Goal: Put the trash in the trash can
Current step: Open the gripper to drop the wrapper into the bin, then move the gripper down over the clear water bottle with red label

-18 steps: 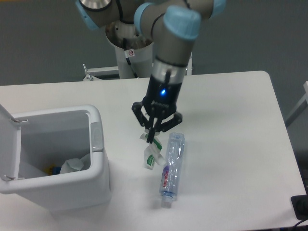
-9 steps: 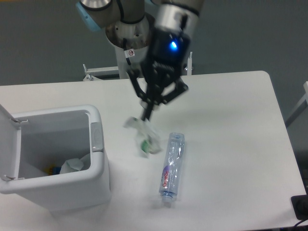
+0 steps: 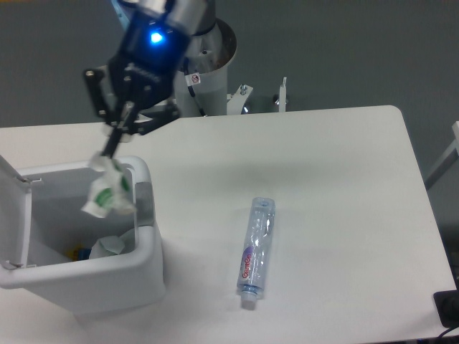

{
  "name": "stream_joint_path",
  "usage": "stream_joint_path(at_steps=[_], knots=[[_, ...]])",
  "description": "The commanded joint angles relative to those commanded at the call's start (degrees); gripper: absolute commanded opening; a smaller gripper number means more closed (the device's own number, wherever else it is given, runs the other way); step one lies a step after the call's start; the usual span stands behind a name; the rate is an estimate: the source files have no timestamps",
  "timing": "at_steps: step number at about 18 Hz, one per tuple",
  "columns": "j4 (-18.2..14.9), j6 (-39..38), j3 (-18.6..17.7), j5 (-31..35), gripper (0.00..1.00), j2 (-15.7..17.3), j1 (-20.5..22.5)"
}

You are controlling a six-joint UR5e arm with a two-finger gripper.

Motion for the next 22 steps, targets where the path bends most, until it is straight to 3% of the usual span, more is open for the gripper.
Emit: stream_joint_path(at_steps=[2,4,5,6,7,8,9,12,16,22], knots=[[-0.17,-0.09,-0.27,0.35,0.0,-1.58,-1.93],[-0.09,0.0,-0.18,0.44,0.07,-2.9,-2.38],[0.26,0.17,-0.09,0.44,0.41,-3.17,-2.55],[0.26,0.44,0.17,0.53,0.64,-3.26,-2.55],[0.35,0.53,0.69,0.79,0.85,-3.26,-2.56],[0.26,0.44,0.96,1.31,0.95,-3.08,-2.56],[0.18,0.44,1.14,2.1,1.0,-2.65,-2.56],[0.09,0.44,2.01,3.43,1.0,-2.03,-2.12],[-0.44,-0.44,5.7,3.78,1.0,-2.9,4.02],[-2.55,0.35,9.04,8.34,1.0,-10.45,10.97]])
